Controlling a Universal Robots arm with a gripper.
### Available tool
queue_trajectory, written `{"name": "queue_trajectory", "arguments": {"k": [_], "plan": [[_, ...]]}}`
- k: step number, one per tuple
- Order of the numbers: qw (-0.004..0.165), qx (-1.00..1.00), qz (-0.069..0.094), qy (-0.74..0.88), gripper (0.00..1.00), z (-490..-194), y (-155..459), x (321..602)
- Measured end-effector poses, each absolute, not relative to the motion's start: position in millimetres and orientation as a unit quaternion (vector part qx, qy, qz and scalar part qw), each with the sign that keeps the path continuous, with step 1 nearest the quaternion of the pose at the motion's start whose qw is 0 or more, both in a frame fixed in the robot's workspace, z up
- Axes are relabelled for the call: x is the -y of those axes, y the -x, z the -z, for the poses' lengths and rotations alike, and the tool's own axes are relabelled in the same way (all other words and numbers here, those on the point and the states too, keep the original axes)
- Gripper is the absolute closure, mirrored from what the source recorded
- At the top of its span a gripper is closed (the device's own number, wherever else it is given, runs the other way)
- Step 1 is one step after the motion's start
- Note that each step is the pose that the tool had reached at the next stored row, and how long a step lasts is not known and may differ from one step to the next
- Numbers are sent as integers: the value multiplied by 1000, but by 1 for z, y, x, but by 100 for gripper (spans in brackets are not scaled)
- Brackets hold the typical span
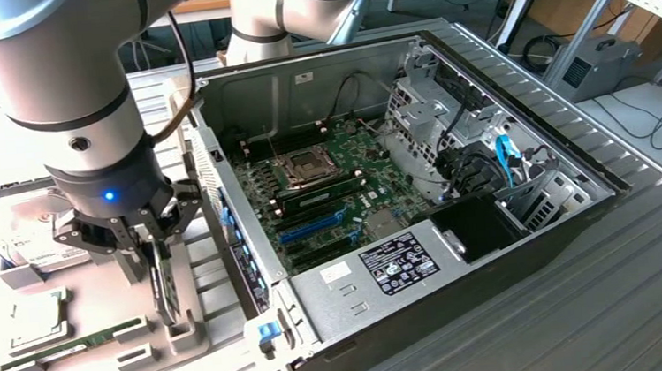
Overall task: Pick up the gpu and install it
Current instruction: 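Pick up the gpu and move the gpu toward the slot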
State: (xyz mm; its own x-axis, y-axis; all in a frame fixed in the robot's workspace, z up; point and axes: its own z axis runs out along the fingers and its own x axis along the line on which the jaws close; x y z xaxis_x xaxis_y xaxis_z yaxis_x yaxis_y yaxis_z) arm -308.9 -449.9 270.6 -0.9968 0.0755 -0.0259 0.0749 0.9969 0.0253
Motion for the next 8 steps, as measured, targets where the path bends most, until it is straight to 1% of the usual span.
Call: {"name": "queue_trajectory", "arguments": {"k": [8], "plan": [[13,-999,-12,-38,74,-273,309,450]]}}
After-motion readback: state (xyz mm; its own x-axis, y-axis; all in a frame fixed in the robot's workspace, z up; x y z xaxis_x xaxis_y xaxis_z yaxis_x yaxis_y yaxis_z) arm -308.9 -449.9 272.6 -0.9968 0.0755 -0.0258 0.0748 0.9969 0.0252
